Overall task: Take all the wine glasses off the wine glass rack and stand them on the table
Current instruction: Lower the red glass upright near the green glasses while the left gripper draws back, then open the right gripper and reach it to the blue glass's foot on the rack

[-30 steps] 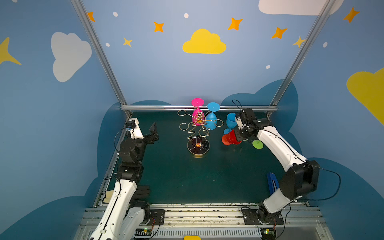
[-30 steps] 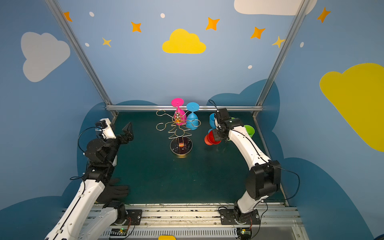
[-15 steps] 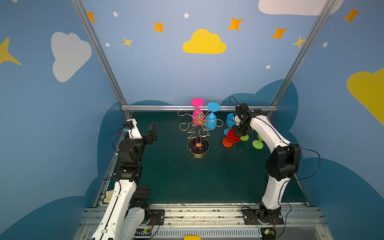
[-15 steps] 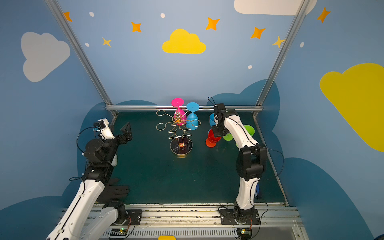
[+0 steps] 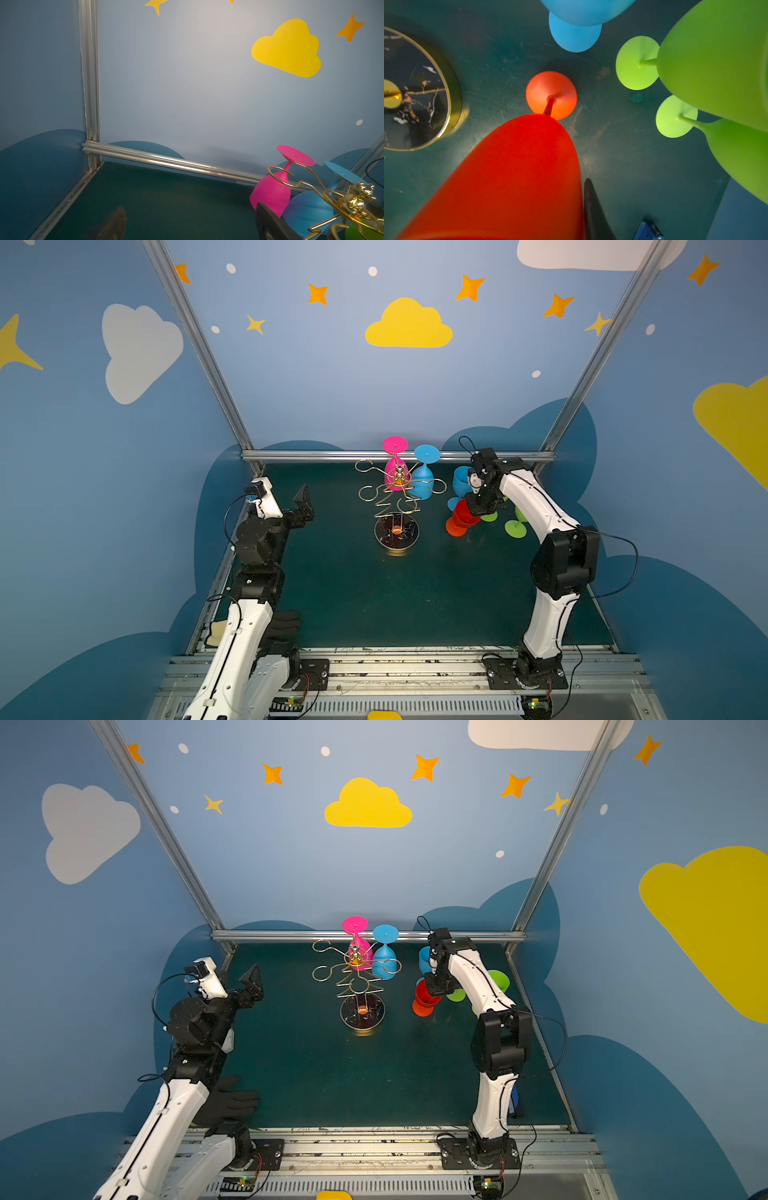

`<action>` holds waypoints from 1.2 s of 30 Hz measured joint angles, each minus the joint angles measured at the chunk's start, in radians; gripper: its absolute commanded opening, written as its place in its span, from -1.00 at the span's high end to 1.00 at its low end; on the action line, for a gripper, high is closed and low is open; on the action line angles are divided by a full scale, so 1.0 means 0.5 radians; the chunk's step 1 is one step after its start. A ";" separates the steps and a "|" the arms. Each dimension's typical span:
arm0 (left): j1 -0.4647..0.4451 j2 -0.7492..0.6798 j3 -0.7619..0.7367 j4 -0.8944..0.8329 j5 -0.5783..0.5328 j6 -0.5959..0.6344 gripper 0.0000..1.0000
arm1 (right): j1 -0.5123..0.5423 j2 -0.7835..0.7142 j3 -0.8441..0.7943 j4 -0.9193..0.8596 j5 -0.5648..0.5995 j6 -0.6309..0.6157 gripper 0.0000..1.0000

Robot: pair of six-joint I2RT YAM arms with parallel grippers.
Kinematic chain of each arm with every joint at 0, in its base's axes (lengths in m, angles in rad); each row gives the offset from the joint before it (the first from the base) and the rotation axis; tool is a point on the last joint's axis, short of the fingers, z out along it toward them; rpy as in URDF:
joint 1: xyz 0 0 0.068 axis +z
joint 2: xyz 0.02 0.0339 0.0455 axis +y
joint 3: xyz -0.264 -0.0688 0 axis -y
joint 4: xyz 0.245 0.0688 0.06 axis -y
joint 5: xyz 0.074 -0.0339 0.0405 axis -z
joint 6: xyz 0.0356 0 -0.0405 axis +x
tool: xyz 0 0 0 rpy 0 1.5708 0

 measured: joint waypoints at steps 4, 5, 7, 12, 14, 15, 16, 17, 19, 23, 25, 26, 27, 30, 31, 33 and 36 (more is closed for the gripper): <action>0.007 0.000 -0.002 0.000 0.010 -0.007 -0.91 | -0.006 -0.009 0.000 -0.004 -0.073 0.000 0.60; 0.011 0.000 -0.002 0.001 0.012 -0.008 -0.91 | -0.008 -0.021 0.000 -0.003 -0.091 0.001 0.57; 0.018 0.000 -0.002 0.000 0.014 -0.011 -0.91 | -0.017 -0.059 0.000 -0.002 -0.137 0.001 0.50; 0.021 0.000 -0.002 0.000 0.014 -0.014 -0.91 | -0.040 -0.150 0.018 -0.004 -0.210 0.015 0.43; 0.022 0.000 -0.002 0.001 0.014 -0.015 -0.91 | -0.046 -0.166 0.029 -0.002 -0.234 0.020 0.42; 0.022 0.000 -0.002 0.000 0.014 -0.016 -0.91 | -0.047 -0.169 0.039 -0.005 -0.246 0.021 0.41; 0.023 0.000 -0.002 0.001 0.014 -0.018 -0.91 | -0.049 -0.169 0.048 -0.003 -0.256 0.023 0.40; 0.024 0.000 -0.002 0.001 0.015 -0.020 -0.91 | -0.049 -0.171 0.053 -0.002 -0.266 0.024 0.40; 0.027 0.000 -0.003 0.001 0.016 -0.021 -0.91 | -0.052 -0.179 0.056 0.000 -0.288 0.028 0.41; 0.031 0.000 -0.003 0.001 0.018 -0.021 -0.91 | -0.054 -0.244 0.056 0.011 -0.353 0.037 0.40; 0.031 -0.001 -0.003 0.001 0.019 -0.022 -0.91 | -0.056 -0.312 0.053 0.037 -0.413 0.050 0.41; 0.031 -0.002 -0.003 0.001 0.020 -0.022 -0.91 | -0.056 -0.360 0.047 0.062 -0.455 0.056 0.40; 0.031 -0.002 -0.004 0.001 0.020 -0.022 -0.91 | -0.056 -0.421 0.031 0.102 -0.512 0.064 0.40; 0.032 -0.010 -0.005 0.000 0.021 -0.024 -0.91 | -0.056 -0.652 -0.124 0.317 -0.694 0.108 0.35; 0.033 -0.013 -0.005 0.001 0.021 -0.024 -0.91 | -0.056 -0.745 -0.224 0.442 -0.758 0.134 0.31; 0.035 -0.017 -0.005 0.001 0.021 -0.027 -0.91 | -0.056 -0.980 -0.513 0.776 -0.895 0.227 0.12; 0.037 -0.021 -0.006 0.001 0.021 -0.027 -0.91 | -0.063 -1.184 -0.796 1.141 -1.035 0.388 -0.06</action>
